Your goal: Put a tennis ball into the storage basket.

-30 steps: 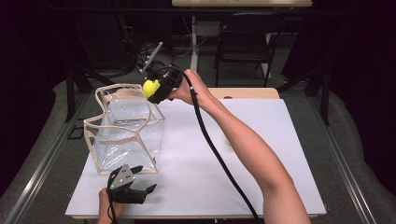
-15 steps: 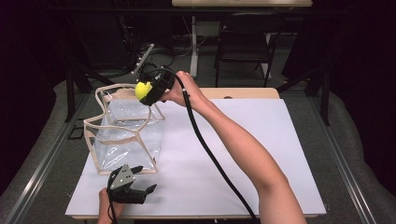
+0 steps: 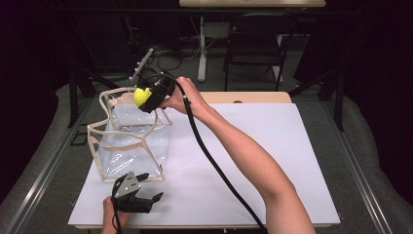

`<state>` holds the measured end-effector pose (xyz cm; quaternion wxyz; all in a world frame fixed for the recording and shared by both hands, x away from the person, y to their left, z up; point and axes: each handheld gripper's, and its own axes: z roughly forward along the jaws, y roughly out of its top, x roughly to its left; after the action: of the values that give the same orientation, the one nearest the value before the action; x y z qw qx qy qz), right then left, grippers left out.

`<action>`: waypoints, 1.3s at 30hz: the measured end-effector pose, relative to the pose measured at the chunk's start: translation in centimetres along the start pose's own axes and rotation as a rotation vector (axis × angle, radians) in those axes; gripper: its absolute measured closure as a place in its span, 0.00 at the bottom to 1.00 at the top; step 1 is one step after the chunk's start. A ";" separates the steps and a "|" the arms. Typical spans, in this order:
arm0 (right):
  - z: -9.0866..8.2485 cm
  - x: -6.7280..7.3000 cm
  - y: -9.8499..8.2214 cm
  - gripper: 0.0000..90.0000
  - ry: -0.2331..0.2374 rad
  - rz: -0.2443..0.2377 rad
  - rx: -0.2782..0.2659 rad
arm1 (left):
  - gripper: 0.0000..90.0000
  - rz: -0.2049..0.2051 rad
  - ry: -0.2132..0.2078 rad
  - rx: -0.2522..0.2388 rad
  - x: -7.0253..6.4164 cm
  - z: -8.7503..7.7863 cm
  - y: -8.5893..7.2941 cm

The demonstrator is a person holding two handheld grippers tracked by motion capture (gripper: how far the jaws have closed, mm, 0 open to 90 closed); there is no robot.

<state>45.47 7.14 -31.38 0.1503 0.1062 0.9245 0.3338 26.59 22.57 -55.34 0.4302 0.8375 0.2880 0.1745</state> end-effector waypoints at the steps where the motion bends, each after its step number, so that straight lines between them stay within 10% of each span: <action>1: 0.1 0.0 0.0 0.30 -0.001 0.000 -0.003 | 0.18 0.000 0.000 0.000 0.0 0.0 0.0; 39: 3.0 2.2 -0.1 0.30 0.044 0.017 -0.021 | 0.18 -0.001 0.003 -0.002 0.1 -0.1 0.0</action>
<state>44.42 9.49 -34.13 0.1283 0.1051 0.9230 0.3472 26.58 22.67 -55.26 0.4306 0.8368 0.2888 0.1759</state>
